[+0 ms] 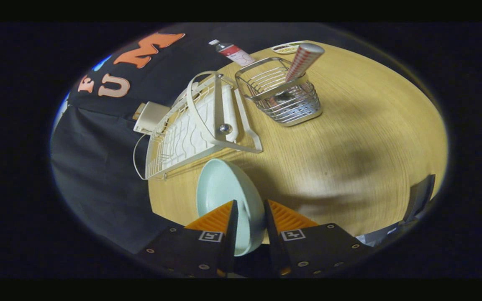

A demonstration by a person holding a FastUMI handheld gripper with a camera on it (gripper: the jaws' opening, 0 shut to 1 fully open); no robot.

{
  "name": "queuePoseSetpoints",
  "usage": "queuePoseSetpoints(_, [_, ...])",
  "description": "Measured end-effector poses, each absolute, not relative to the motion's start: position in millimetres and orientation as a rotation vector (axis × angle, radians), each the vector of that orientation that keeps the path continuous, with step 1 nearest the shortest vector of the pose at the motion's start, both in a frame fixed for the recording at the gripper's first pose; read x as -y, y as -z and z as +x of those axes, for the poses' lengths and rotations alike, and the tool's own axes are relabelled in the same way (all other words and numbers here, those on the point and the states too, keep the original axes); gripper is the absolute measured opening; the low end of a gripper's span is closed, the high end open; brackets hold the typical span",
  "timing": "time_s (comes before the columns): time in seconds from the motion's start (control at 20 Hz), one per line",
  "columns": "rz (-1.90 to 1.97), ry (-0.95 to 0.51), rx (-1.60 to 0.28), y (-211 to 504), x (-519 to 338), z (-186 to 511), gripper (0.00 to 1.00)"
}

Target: Take the plate from the dish rack, then take the spoon from the basket and place it into the plate.

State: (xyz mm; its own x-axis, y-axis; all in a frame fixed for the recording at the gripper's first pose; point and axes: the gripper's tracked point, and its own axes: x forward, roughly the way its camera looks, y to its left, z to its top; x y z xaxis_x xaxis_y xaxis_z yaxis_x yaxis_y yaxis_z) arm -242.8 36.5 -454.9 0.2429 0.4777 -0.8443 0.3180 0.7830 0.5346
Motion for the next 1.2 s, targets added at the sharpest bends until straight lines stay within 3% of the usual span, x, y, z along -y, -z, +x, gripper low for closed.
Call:
queuePoseSetpoints(0.5, [0.600,-0.023,-0.993,418.0,21.4,-182.8,0.63])
queuePoseSetpoints(0.8, [0.379,0.073,-0.826,400.3,69.2,-149.0,0.74])
queuePoseSetpoints(1.05, [0.107,0.099,-0.727,397.1,87.4,-129.7,0.74])
queuePoseSetpoints(1.2, [0.065,0.066,-0.735,402.9,76.1,-125.7,0.67])
